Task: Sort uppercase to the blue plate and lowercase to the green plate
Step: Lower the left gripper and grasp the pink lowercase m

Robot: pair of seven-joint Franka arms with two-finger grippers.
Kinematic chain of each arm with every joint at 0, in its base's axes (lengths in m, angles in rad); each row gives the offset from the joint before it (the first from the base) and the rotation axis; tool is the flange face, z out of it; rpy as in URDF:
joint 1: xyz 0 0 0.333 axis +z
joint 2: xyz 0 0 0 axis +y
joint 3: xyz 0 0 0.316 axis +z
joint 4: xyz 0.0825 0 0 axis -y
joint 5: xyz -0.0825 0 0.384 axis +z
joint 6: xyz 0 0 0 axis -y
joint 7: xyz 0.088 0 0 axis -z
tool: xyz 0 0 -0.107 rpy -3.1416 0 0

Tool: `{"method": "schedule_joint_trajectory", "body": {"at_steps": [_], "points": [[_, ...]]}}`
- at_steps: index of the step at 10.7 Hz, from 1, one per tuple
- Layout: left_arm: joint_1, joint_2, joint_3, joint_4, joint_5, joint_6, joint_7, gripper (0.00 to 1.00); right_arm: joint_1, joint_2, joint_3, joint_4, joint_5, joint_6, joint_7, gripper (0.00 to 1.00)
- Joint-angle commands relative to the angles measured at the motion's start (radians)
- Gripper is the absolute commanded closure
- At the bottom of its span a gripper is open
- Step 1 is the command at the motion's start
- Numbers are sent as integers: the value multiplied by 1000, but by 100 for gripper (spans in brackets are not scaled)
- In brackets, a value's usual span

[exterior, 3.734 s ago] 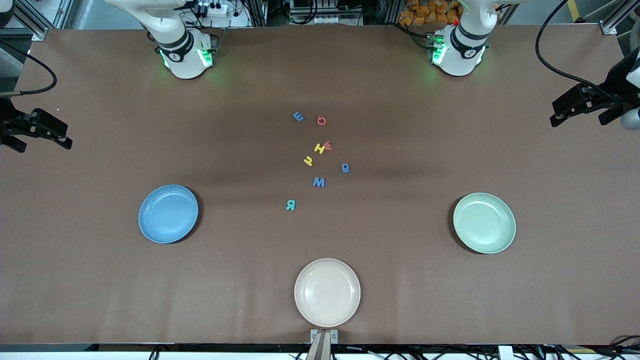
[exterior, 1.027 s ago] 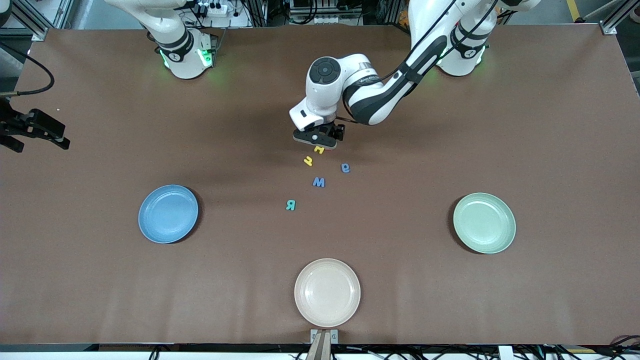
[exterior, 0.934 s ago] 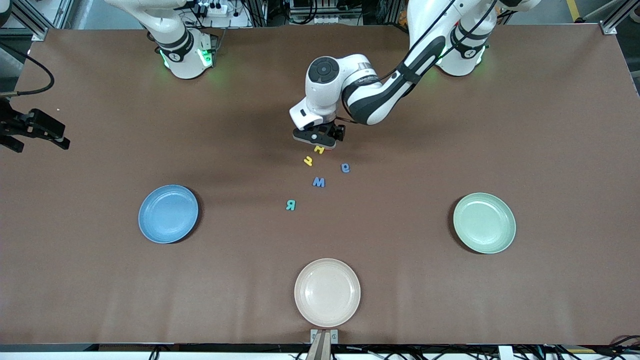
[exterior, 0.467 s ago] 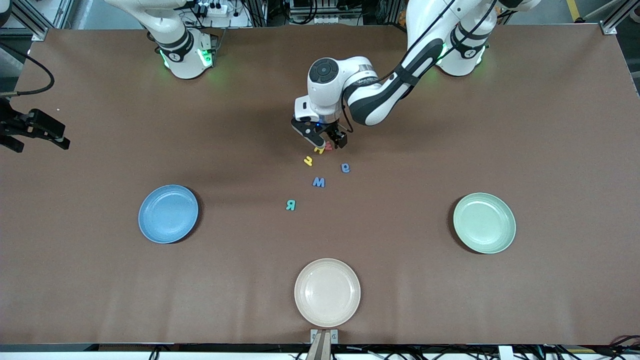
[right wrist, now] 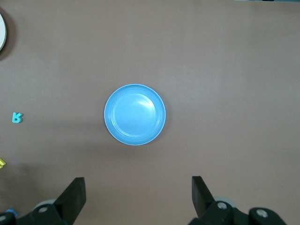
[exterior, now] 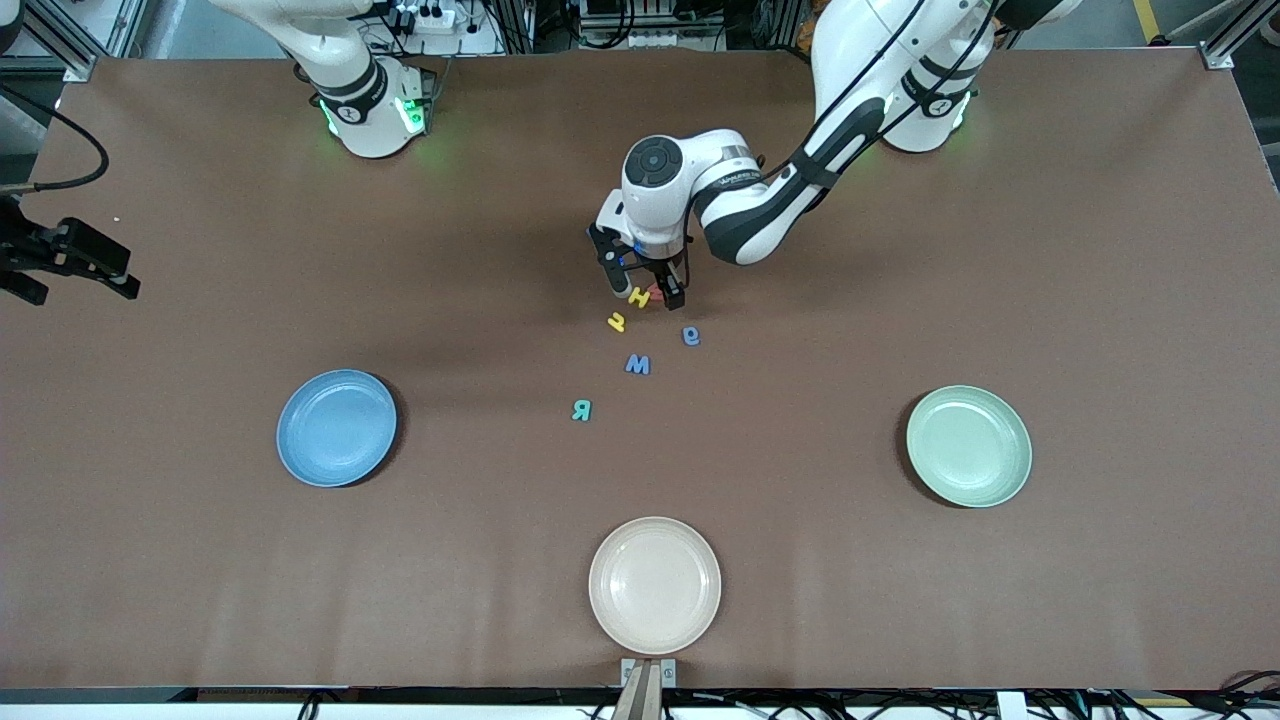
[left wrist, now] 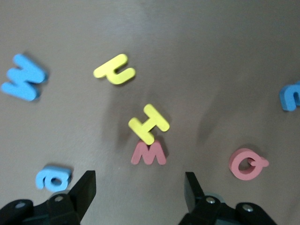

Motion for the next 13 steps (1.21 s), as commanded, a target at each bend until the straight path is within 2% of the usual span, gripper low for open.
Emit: {"method": "schedule_joint_trajectory", "body": {"at_steps": [1, 3, 5, 13], "points": [[-11, 29, -4, 15, 31, 18, 54, 18, -4, 9, 3, 18, -6, -5, 6, 0], [-17, 48, -4, 21, 79, 18, 53, 25, -4, 9, 3, 18, -6, -7, 6, 0], [-40, 55, -4, 21, 79, 19, 27, 28, -4, 9, 3, 18, -6, -7, 6, 0], [-44, 66, 10, 18, 142, 62, 4, 29, -4, 9, 3, 18, -6, -8, 6, 0]]}}
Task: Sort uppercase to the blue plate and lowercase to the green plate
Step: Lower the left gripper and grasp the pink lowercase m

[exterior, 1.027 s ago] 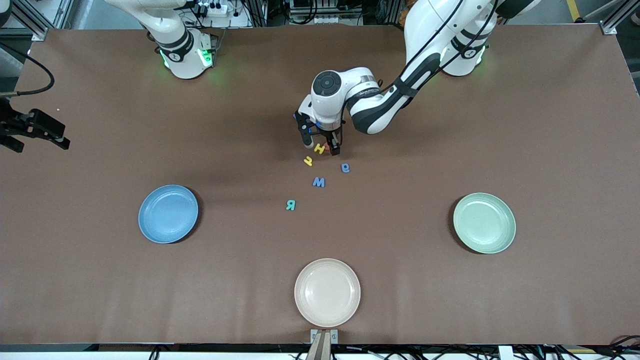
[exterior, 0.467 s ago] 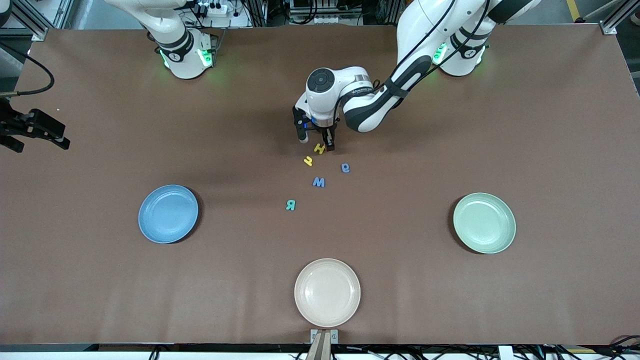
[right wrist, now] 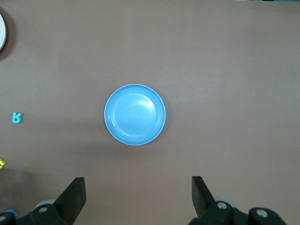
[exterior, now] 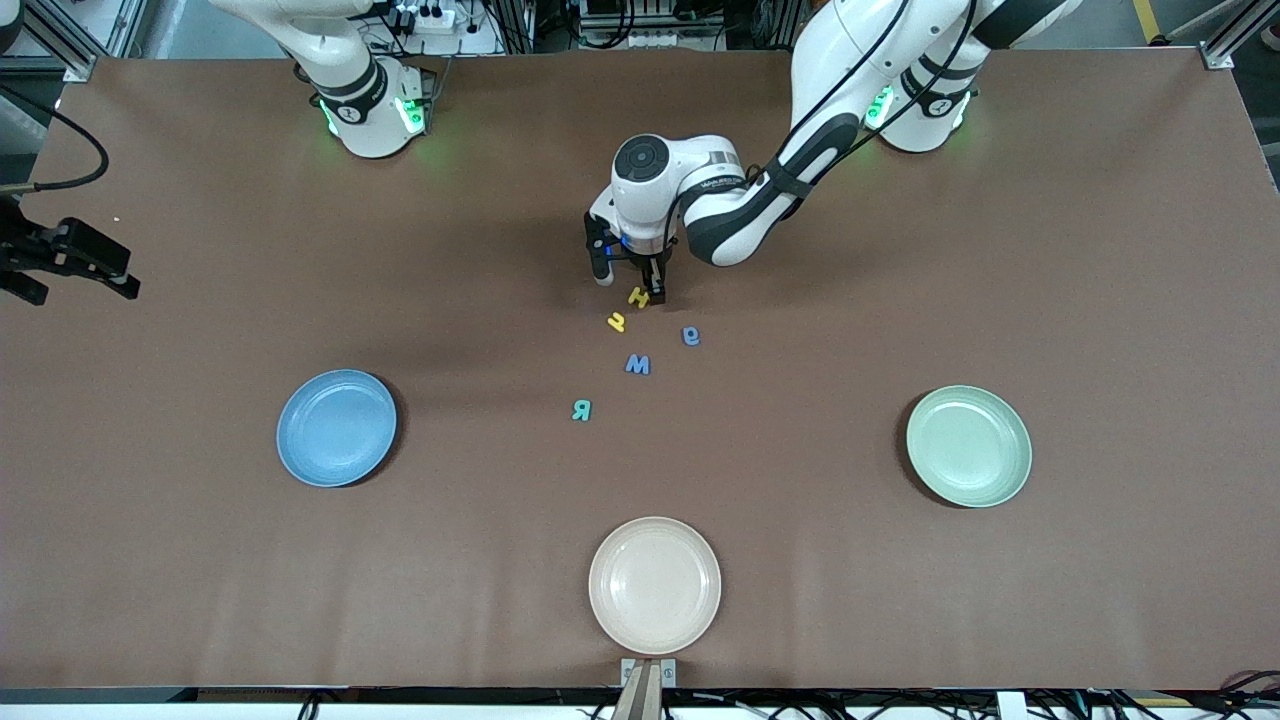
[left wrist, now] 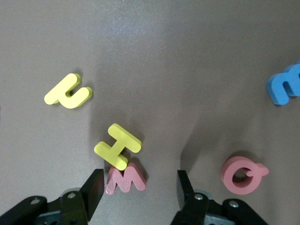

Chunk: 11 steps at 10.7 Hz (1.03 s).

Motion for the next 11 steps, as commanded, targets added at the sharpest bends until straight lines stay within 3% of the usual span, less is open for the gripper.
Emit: {"method": "schedule_joint_trajectory", "body": {"at_steps": [1, 8, 10, 11], "points": [[-3, 13, 5, 10, 48, 23, -24, 29, -4, 9, 3, 18, -6, -7, 6, 0], [-3, 19, 26, 3, 70, 24, -24, 29, -4, 9, 3, 18, -6, -8, 6, 0], [-3, 22, 28, 3, 70, 24, -24, 38, -4, 9, 3, 20, -6, -8, 6, 0], [-3, 22, 26, 3, 68, 24, -25, 50, -4, 9, 3, 20, -6, -8, 6, 0]]}}
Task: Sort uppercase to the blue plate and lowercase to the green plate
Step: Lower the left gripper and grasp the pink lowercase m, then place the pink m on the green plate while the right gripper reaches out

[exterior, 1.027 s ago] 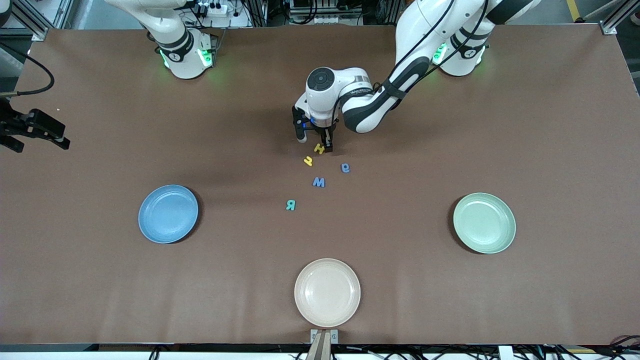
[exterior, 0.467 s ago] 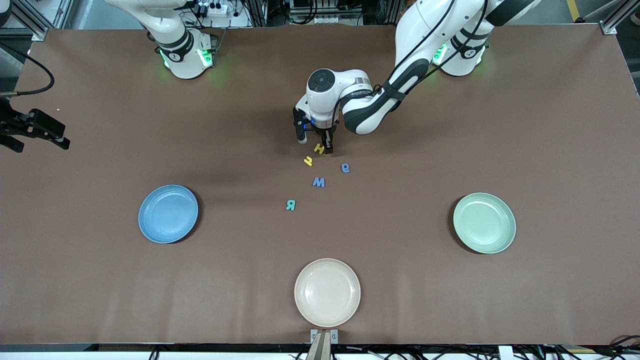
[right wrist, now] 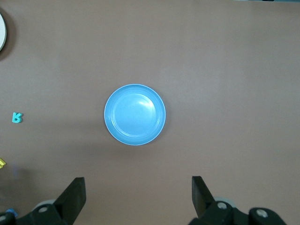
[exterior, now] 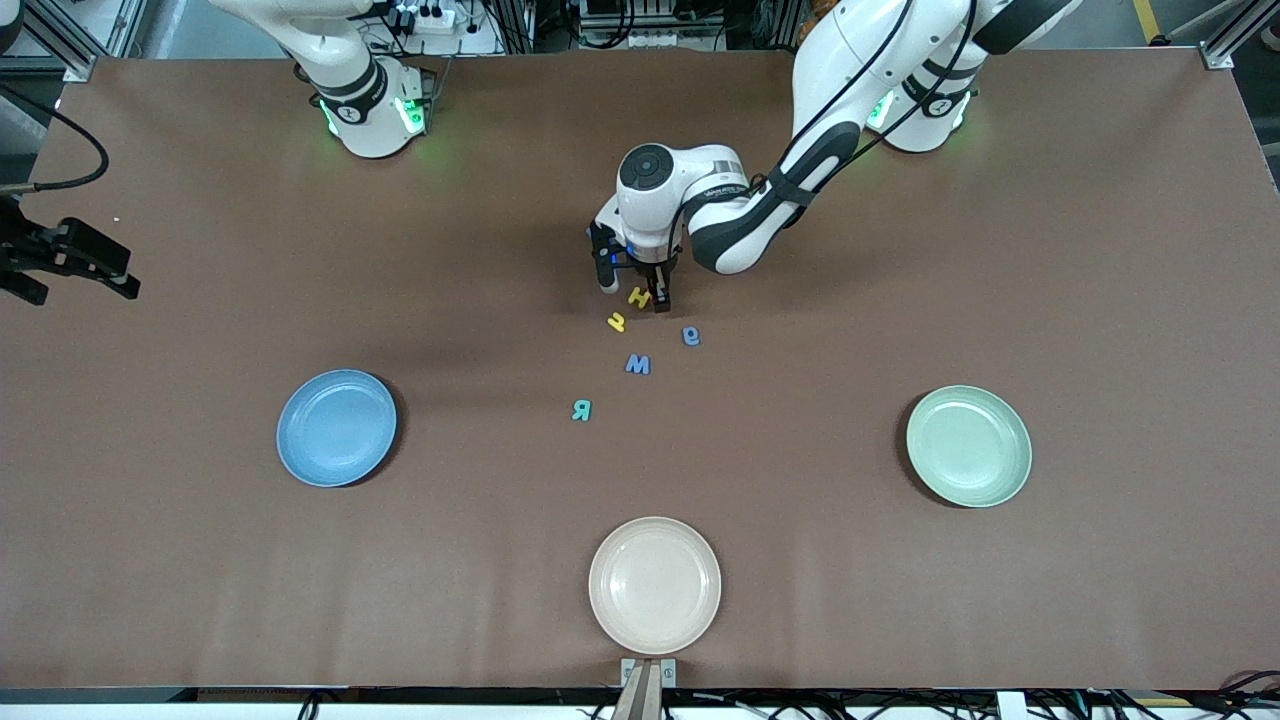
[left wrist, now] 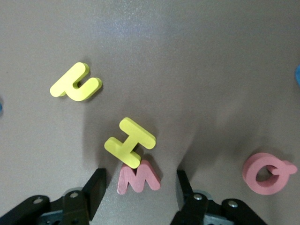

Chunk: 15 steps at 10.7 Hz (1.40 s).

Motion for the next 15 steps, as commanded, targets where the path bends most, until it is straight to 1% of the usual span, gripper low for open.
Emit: {"method": "schedule_joint_trajectory", "body": {"at_steps": [1, 2, 3, 4, 6, 7, 8, 9, 10, 11, 13, 14, 15], "points": [[-3, 8, 8, 2, 38, 12, -25, 59, -4, 9, 3, 18, -6, -8, 6, 0], [-1, 6, 7, 2, 38, 12, -24, 71, -4, 9, 3, 18, -6, -8, 6, 0], [3, -3, 8, 2, 36, 6, -25, 87, -4, 9, 3, 18, -6, -8, 6, 0], [14, -38, 8, -3, 36, 0, -21, 97, -4, 9, 3, 18, -6, -8, 6, 0], [107, -186, -2, -70, -3, -84, 7, 99, -4, 9, 3, 18, -6, -8, 6, 0], [142, -258, -4, -85, -86, -132, 54, 99, -4, 9, 3, 18, -6, -8, 6, 0], [172, -306, -7, -84, -155, -207, 126, 99, -4, 9, 3, 18, -7, -7, 6, 0], [240, -352, -7, -82, -171, -253, 193, 98, -6, 9, 3, 18, -7, -5, 6, 0], [317, -385, -7, -82, -172, -272, 242, 98, -3, 10, 3, 18, -6, -4, 6, 0], [397, -402, -7, -75, -183, -293, 276, 98, 5, 24, 3, 18, -4, -2, 7, 0], [573, -394, 1, -47, -233, -307, 307, 98, 39, 68, 5, 18, 5, 7, 9, 0], [624, -376, 52, -26, -260, -307, 309, 98, 58, 90, 5, 20, 10, 22, 9, 0], [643, -344, 129, 14, -272, -307, 315, 98, 80, 114, 5, 18, 11, 36, 9, 0]]}}
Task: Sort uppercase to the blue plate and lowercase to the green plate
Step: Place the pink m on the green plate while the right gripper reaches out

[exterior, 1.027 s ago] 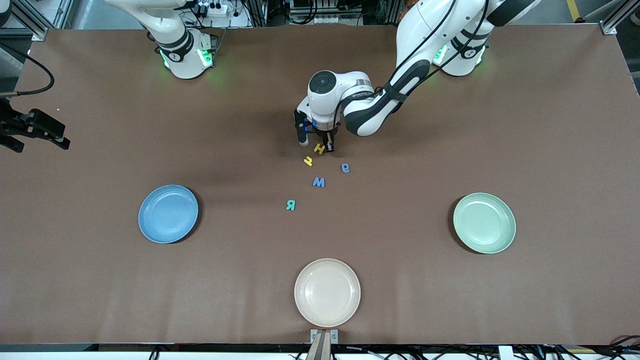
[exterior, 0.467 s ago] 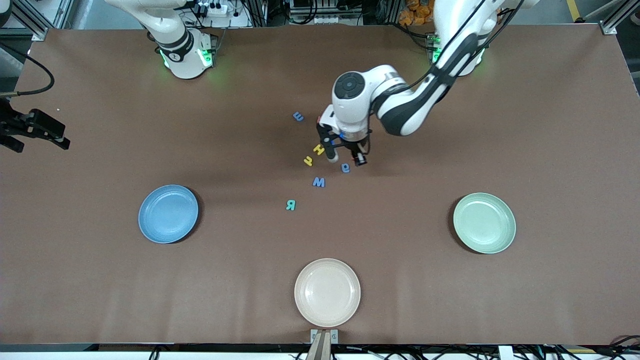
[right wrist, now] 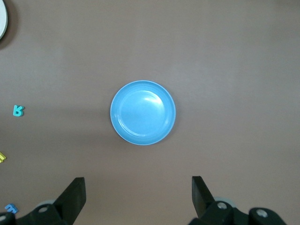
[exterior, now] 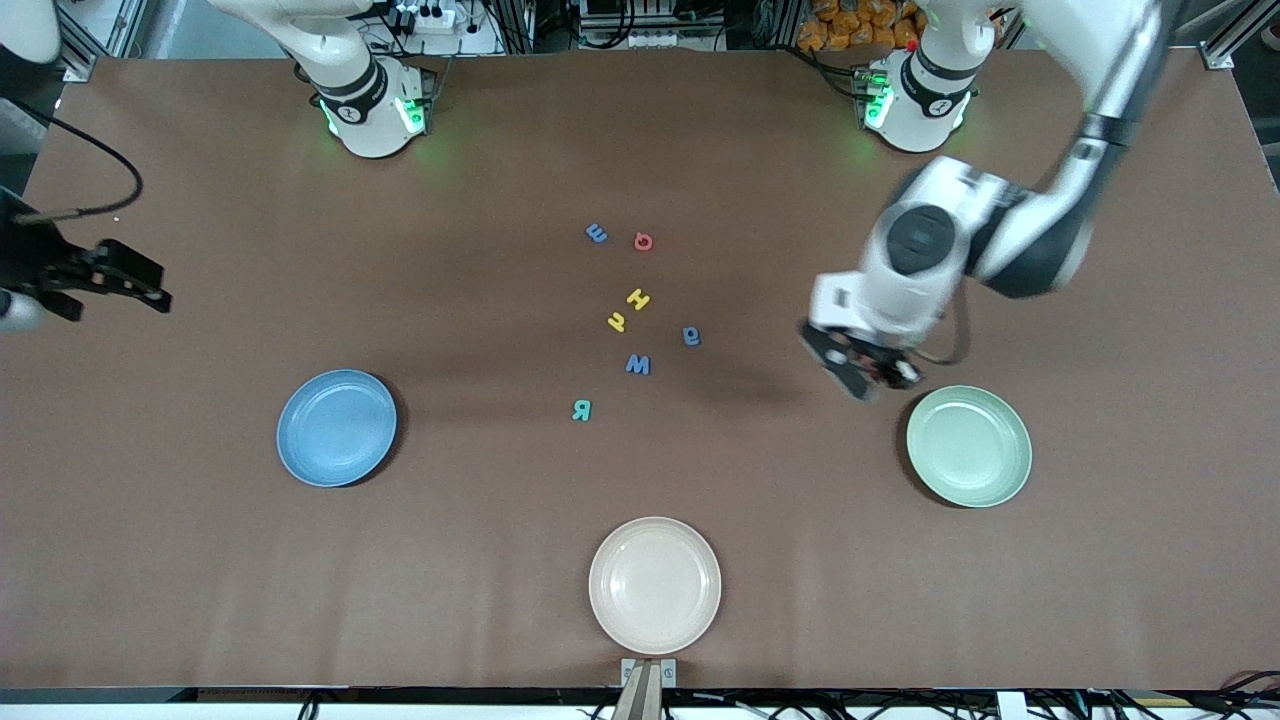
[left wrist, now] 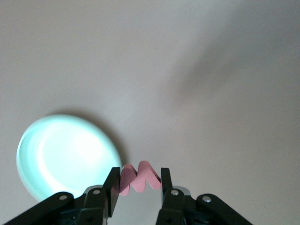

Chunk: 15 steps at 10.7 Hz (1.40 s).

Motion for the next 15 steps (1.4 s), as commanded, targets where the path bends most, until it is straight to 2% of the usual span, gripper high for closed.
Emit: {"method": "schedule_joint_trajectory", "body": {"at_steps": [1, 2, 4, 5, 7, 8, 9, 10, 15], "points": [[31, 71, 130, 83, -68, -3, 23, 98, 33, 68, 2, 21, 11, 18, 10, 0], [32, 107, 180, 115, -79, -3, 25, 97, 64, 105, 2, 21, 11, 39, 10, 0], [34, 170, 253, 166, -90, 13, 24, 81, 140, 168, 2, 20, 9, 82, 10, 0], [34, 196, 257, 188, -114, 13, 24, 75, 168, 206, 2, 20, 15, 122, 21, 0], [32, 228, 260, 220, -130, 14, 14, 67, 231, 266, 2, 20, 98, 188, 82, 0], [32, 239, 260, 238, -154, 14, 11, 56, 266, 293, 2, 18, 119, 227, 114, 0], [29, 251, 260, 248, -186, 14, 10, 14, 314, 321, 1, 17, 111, 263, 156, 0], [29, 254, 260, 260, -210, 13, 11, 0, 361, 346, 1, 11, 106, 290, 202, 0], [25, 218, 261, 337, -279, 13, 5, 0, 535, 433, 1, -8, 71, 404, 274, 0]]}}
